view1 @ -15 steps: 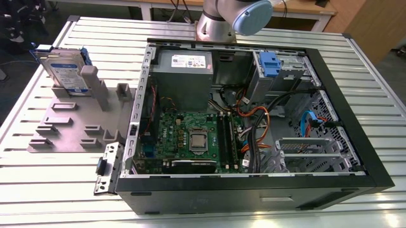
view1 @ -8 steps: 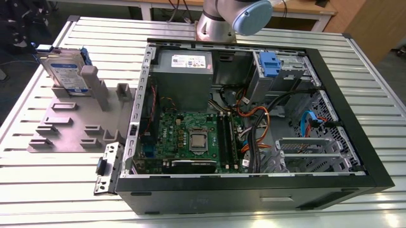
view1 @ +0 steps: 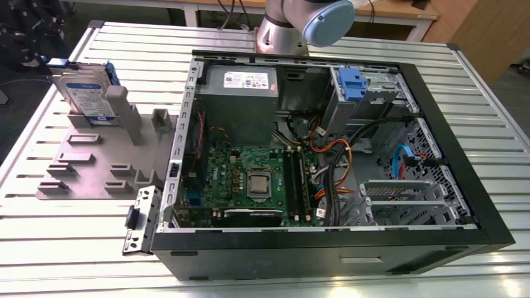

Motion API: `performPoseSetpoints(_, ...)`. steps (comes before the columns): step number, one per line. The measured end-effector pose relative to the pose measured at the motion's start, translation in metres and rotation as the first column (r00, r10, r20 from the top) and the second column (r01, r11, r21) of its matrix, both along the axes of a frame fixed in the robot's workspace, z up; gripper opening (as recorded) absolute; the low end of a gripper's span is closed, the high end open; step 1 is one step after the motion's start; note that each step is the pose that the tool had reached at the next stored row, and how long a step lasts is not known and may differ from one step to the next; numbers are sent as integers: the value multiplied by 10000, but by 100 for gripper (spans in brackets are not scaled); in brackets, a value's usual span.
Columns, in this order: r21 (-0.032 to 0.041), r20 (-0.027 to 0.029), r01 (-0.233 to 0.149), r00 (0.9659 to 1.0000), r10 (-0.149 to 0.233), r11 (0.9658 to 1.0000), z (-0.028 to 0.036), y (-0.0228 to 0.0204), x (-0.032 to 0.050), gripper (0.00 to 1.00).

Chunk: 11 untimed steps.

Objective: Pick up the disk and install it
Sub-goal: 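Pick up the disk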

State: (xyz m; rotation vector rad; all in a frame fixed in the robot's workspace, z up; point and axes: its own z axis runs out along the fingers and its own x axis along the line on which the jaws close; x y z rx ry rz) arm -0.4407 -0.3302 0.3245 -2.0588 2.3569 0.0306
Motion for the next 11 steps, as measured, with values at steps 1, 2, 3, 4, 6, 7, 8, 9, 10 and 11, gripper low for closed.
performPoseSetpoints(1, 10, 1, -118, 9999, 118, 9999, -13, 0, -1, 64)
performPoseSetpoints(2, 12, 0, -284, 9996, 284, 9996, -23, 0, -1, 64)
performPoseSetpoints(3, 14, -1, -462, 9989, 462, 9989, -33, 0, -1, 64)
performPoseSetpoints(4, 15, 0, -640, 9979, 640, 9979, -44, 1, -2, 64)
performPoseSetpoints(6, 15, -2, -818, 9967, 818, 9967, -60, 0, -9, 64)
performPoseSetpoints(7, 17, 1, -834, 9965, 834, 9965, -66, -1, -13, 64)
performPoseSetpoints(8, 17, 1, -836, 9965, 836, 9965, -67, -1, -15, 64)
performPoseSetpoints(9, 17, 0, -836, 9965, 836, 9965, -67, 0, -15, 64)
performPoseSetpoints(10, 17, 0, -836, 9965, 836, 9965, -70, 0, -16, 64)
performPoseSetpoints(11, 17, 0, -837, 9965, 837, 9965, -73, 0, -16, 64)
